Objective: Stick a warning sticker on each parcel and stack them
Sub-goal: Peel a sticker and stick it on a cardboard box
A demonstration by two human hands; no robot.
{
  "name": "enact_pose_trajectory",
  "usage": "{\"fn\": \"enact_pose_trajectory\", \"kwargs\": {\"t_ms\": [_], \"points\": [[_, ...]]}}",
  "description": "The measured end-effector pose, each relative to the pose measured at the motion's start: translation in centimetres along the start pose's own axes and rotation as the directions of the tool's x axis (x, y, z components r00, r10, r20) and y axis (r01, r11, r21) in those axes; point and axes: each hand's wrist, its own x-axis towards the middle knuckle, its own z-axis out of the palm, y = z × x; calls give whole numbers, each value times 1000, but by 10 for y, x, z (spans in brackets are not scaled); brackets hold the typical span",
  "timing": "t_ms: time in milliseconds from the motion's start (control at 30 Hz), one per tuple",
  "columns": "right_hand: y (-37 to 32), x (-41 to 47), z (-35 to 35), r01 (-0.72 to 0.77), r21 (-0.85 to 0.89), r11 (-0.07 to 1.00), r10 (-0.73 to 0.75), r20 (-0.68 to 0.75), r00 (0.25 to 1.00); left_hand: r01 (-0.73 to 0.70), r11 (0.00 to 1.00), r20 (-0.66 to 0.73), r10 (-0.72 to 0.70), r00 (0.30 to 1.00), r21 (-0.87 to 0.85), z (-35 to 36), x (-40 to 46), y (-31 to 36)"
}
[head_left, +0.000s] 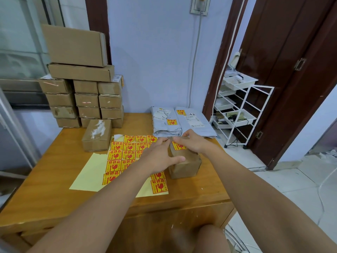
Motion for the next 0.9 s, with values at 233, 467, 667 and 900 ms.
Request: {"fn": "enact_pose_trajectory", "kwargs": {"t_ms": [233, 467, 667, 900], "points": [[1, 0, -1, -28, -28, 999, 30, 96, 995, 6, 1000, 11, -6, 1000, -12, -1, 2, -2], [15, 5, -6, -25, 100, 995, 13, 122, 992, 13, 1000, 17, -13, 1000, 9, -2, 2, -1], [29, 4, 1, 13, 296, 955, -47, 108, 993, 15, 1000, 26, -15, 1000, -9, -4, 0, -1], [33, -39, 2, 114, 292, 950, -141, 72, 987, -17, 1000, -49, 17, 999, 4, -1, -4, -3]]}}
